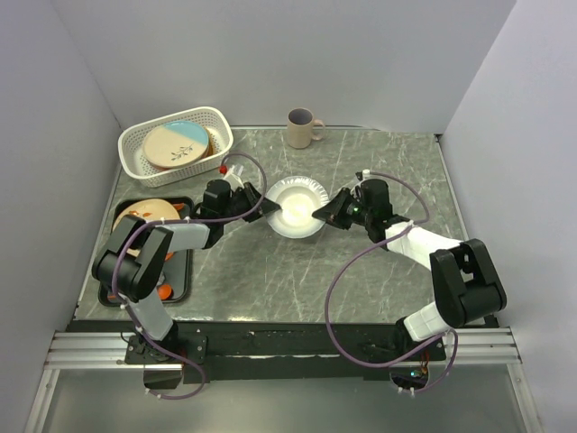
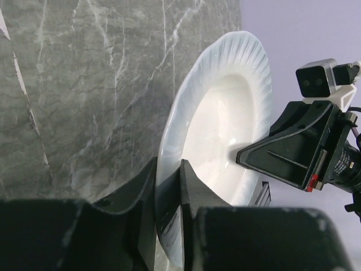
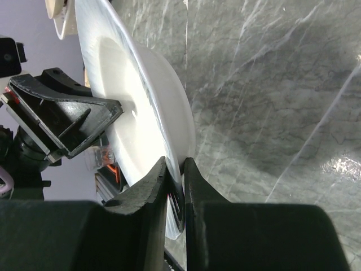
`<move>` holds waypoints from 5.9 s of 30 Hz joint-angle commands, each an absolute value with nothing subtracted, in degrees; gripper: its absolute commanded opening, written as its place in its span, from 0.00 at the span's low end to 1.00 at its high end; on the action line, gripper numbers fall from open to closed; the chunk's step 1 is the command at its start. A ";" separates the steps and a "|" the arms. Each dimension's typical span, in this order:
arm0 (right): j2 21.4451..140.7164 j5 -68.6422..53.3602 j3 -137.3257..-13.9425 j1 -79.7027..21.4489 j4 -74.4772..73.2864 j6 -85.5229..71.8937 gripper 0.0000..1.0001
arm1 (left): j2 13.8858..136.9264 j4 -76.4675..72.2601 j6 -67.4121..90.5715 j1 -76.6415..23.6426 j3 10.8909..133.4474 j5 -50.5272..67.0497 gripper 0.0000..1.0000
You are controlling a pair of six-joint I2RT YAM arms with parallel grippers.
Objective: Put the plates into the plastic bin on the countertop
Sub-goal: Place the plate in the plastic bin.
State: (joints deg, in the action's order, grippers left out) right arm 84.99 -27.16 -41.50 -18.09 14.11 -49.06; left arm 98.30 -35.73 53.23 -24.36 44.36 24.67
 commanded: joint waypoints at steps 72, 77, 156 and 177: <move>87.28 -27.42 -39.99 -24.96 22.59 -47.28 1.00 | 83.14 -17.67 45.79 2.19 59.32 25.66 0.01; 85.96 -26.54 -38.23 -25.05 22.59 -47.20 1.00 | 84.64 -18.72 47.55 4.83 59.94 26.54 0.01; 92.55 -26.37 -45.35 -25.40 16.43 -43.33 1.00 | 107.57 -23.91 57.31 19.42 74.62 25.31 0.01; 92.20 -26.28 -45.26 -25.40 15.73 -42.71 1.00 | 110.83 -20.13 55.72 19.51 78.05 25.58 0.74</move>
State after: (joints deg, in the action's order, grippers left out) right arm 92.51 -26.57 -43.18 -24.99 15.16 -43.77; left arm 111.50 -18.04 56.47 19.31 75.75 25.02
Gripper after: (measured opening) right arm 0.998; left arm 0.697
